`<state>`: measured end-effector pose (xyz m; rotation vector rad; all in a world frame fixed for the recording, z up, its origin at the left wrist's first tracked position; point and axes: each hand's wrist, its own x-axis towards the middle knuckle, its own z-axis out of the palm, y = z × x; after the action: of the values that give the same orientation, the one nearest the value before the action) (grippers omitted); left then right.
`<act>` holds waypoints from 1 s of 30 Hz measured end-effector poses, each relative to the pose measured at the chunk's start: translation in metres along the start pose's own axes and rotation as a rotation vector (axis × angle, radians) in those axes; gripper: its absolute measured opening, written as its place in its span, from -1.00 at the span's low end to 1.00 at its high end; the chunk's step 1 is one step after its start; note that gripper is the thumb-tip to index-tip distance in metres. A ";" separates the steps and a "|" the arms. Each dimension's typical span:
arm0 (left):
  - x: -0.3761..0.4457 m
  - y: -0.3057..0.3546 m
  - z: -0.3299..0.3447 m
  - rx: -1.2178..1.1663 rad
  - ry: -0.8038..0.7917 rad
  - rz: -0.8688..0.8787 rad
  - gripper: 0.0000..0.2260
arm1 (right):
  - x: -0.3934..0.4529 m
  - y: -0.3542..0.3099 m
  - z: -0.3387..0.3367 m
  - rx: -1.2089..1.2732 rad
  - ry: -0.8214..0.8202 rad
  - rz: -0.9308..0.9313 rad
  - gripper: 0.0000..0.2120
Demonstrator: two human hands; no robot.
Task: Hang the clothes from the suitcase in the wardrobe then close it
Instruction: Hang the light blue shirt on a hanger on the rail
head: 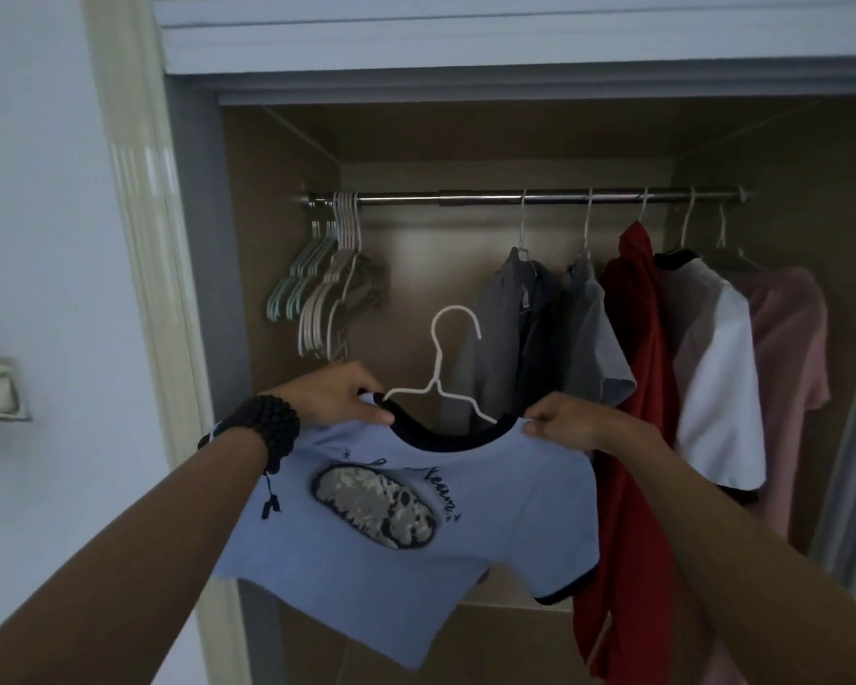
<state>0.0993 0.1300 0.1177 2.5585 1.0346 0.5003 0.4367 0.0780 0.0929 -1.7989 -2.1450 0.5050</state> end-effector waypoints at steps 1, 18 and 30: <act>-0.002 0.002 -0.005 0.034 -0.002 -0.007 -0.81 | 0.004 -0.001 0.003 -0.009 0.012 0.012 -0.71; -0.069 -0.026 -0.030 0.101 0.285 -0.113 -0.73 | 0.015 -0.069 0.023 -0.118 -0.007 -0.257 -0.68; -0.059 -0.033 -0.004 0.166 0.201 -0.084 -0.96 | -0.017 -0.039 -0.024 -0.006 0.393 -0.218 -0.58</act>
<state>0.0380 0.1111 0.0950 2.6354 1.2969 0.6861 0.4164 0.0567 0.1316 -1.4913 -2.0276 0.0817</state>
